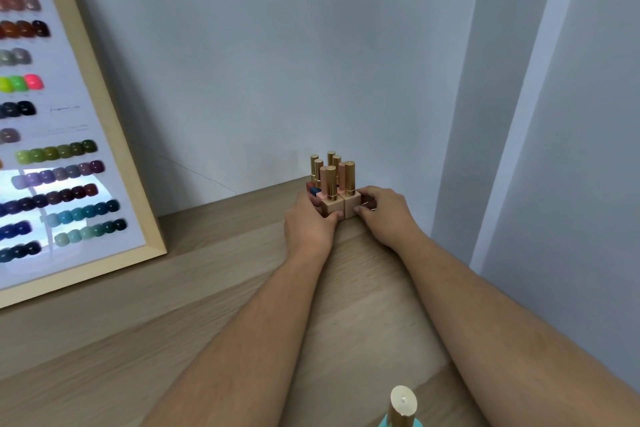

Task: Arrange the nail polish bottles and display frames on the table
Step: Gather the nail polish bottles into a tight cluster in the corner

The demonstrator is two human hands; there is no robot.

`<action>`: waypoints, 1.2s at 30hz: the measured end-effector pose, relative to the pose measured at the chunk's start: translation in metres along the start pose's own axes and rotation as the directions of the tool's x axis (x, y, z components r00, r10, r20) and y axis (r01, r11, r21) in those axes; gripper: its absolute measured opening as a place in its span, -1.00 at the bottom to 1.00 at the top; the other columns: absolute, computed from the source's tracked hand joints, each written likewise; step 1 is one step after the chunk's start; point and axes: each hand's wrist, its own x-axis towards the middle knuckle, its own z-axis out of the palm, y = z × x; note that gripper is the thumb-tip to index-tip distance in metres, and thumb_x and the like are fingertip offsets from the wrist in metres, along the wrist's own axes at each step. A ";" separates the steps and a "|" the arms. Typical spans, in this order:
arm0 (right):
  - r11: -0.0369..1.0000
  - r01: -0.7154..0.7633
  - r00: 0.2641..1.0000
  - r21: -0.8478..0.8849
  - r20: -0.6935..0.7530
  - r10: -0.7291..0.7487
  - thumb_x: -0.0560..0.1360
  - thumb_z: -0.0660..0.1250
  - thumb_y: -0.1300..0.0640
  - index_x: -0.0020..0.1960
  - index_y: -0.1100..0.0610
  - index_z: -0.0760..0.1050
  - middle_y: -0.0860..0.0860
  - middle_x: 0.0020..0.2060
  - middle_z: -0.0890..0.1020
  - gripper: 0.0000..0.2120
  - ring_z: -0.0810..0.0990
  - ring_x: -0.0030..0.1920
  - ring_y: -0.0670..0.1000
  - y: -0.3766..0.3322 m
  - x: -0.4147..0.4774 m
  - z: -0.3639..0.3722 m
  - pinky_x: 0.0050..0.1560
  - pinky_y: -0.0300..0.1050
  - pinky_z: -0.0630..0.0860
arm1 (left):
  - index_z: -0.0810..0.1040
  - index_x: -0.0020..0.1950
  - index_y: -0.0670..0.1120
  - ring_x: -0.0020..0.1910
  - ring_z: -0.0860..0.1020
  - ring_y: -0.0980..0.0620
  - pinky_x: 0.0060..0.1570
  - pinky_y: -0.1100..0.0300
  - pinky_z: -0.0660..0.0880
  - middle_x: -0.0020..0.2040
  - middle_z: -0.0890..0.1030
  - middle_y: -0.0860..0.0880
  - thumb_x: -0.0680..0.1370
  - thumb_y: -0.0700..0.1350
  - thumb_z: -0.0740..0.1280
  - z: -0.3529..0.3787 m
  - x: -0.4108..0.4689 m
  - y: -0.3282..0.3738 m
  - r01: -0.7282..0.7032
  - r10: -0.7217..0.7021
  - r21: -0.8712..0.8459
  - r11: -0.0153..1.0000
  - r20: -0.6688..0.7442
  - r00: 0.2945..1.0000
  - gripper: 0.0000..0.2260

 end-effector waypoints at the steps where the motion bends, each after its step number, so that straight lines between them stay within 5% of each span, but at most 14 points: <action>1: 1.000 0.001 1.000 0.002 -0.003 -0.001 0.47 0.33 0.23 0.23 0.14 0.51 0.09 0.11 0.61 -0.67 0.53 -0.04 -0.06 0.000 0.000 0.000 0.03 -0.28 0.36 | 0.40 -0.08 -0.02 -0.18 0.47 0.07 -0.22 0.20 0.34 -0.21 0.49 0.07 0.35 -0.03 0.51 0.000 0.001 0.000 0.002 -0.002 -0.001 1.000 0.001 1.000 -0.68; 22: 0.998 -0.025 0.999 0.052 -0.033 0.027 0.46 0.36 0.16 0.30 0.15 0.45 0.08 0.12 0.60 -0.59 0.53 -0.04 -0.08 0.000 -0.005 0.000 0.06 -0.27 0.40 | 0.40 -0.15 -0.01 -0.25 0.47 0.11 -0.24 0.20 0.35 -0.29 0.45 0.13 0.34 -0.02 0.52 -0.008 -0.008 0.002 0.004 -0.005 -0.056 0.998 -0.024 1.000 -0.70; 32: 0.987 -0.025 0.999 0.158 -0.035 0.031 0.49 0.34 0.08 0.06 -0.02 0.55 -0.10 -0.03 0.62 -0.85 0.55 -0.11 -0.23 -0.007 -0.080 -0.067 -0.18 -0.46 0.36 | 0.46 -0.20 0.09 -0.23 0.49 0.19 -0.35 0.40 0.33 -0.19 0.55 0.10 0.46 -0.05 0.41 -0.078 -0.069 0.005 -0.117 0.147 -0.162 0.980 0.187 0.971 -0.86; 36: 0.979 0.007 1.000 0.203 -0.019 -0.003 0.48 0.35 0.07 -0.06 -0.07 0.57 -0.12 -0.17 0.63 -0.93 0.59 -0.13 -0.15 -0.026 -0.120 -0.106 -0.13 -0.36 0.46 | 0.52 -0.13 0.08 -0.19 0.53 0.19 -0.31 0.39 0.38 -0.15 0.59 0.10 0.47 -0.03 0.39 -0.113 -0.101 0.018 -0.197 0.248 -0.193 0.961 0.291 0.924 -0.93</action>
